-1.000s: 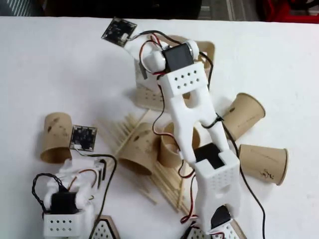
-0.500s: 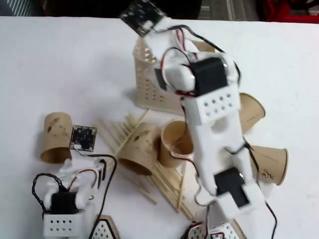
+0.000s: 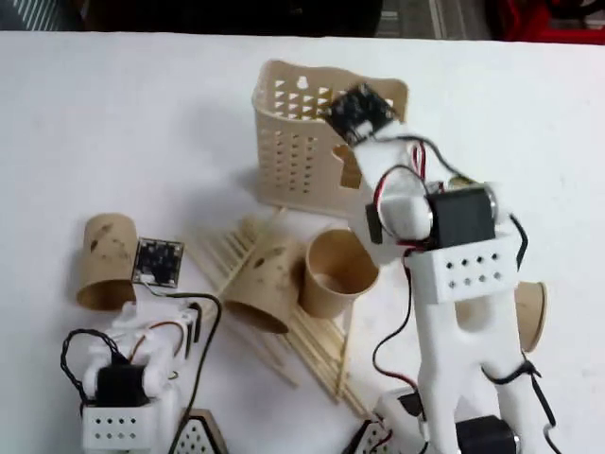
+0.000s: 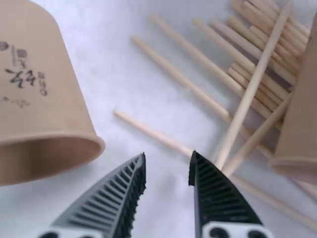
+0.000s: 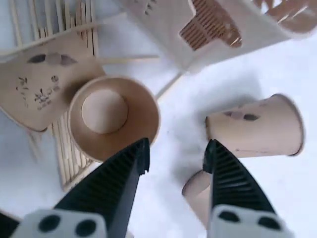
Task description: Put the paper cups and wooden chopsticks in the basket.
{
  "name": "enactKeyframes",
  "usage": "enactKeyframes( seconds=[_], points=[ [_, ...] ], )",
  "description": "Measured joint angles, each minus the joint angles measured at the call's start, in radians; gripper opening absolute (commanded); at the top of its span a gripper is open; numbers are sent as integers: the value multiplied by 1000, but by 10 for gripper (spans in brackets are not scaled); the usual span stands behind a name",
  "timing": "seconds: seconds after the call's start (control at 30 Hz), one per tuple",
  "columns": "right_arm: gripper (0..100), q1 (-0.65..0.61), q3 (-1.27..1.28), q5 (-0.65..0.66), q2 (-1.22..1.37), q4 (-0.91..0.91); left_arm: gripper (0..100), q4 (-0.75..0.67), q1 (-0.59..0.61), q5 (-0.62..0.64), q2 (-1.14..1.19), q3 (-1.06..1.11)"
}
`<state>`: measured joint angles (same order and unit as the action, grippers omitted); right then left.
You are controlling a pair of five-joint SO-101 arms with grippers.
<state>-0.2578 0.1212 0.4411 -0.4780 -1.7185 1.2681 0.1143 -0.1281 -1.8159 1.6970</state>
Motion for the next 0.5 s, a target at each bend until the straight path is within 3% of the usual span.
enactKeyframes(
  seconds=[0.17, 0.5],
  points=[
    [184, 0, 169, -123, 12, 66, 158, 0, 0, 0, 0, 0],
    [155, 5, 241, -143, 209, 166, 161, 0, 0, 0, 0, 0]
  ],
)
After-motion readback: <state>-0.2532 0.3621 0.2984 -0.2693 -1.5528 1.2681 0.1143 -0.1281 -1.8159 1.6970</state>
